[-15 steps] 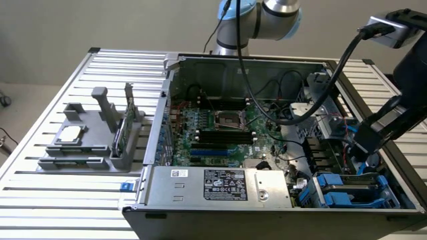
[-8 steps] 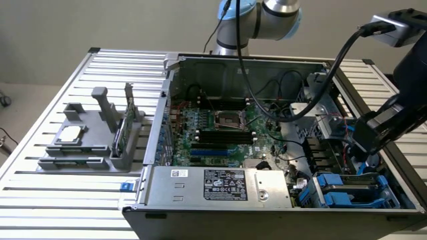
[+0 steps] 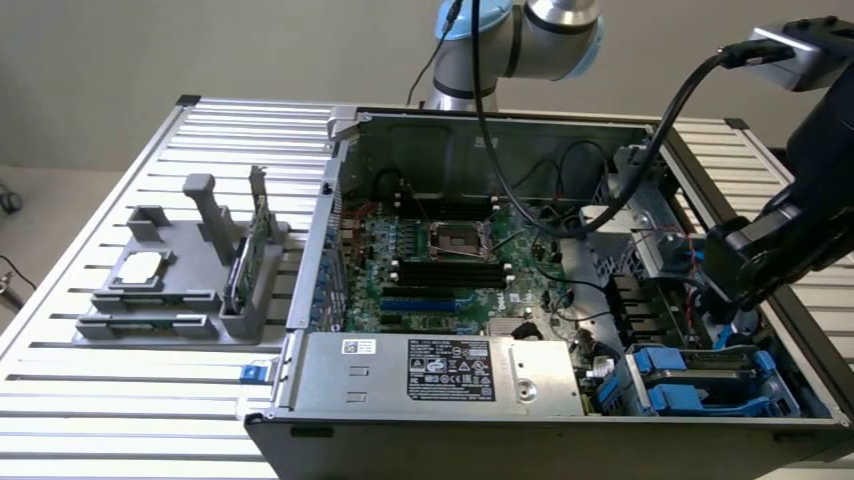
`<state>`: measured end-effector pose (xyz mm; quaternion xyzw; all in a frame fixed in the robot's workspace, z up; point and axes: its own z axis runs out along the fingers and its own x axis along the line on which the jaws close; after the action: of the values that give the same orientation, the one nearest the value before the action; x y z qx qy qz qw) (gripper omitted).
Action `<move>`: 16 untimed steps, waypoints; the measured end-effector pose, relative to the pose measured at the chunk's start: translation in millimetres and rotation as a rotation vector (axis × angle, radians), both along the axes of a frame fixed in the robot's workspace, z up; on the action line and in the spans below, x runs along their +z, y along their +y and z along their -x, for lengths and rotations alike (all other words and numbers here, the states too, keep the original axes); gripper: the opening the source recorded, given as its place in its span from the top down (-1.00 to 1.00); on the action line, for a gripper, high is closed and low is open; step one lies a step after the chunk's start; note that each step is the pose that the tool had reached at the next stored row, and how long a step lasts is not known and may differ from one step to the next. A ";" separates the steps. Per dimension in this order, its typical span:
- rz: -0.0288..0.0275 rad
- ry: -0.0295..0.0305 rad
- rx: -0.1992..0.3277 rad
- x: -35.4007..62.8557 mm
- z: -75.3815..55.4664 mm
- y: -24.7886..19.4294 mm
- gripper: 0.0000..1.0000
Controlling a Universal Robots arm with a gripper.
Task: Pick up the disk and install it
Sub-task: 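Insert the first disk wire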
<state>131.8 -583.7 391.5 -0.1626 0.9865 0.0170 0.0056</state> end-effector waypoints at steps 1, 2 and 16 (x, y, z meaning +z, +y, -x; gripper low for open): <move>0.0000 0.0000 -0.011 0.0 0.0 0.0 0.35; -0.0001 0.0000 -0.021 0.0 0.0 0.0 0.35; -0.0009 0.0000 -0.163 -0.1 -0.1 0.0 0.35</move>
<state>131.8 -583.7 391.4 -0.0817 0.9965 0.0169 0.0070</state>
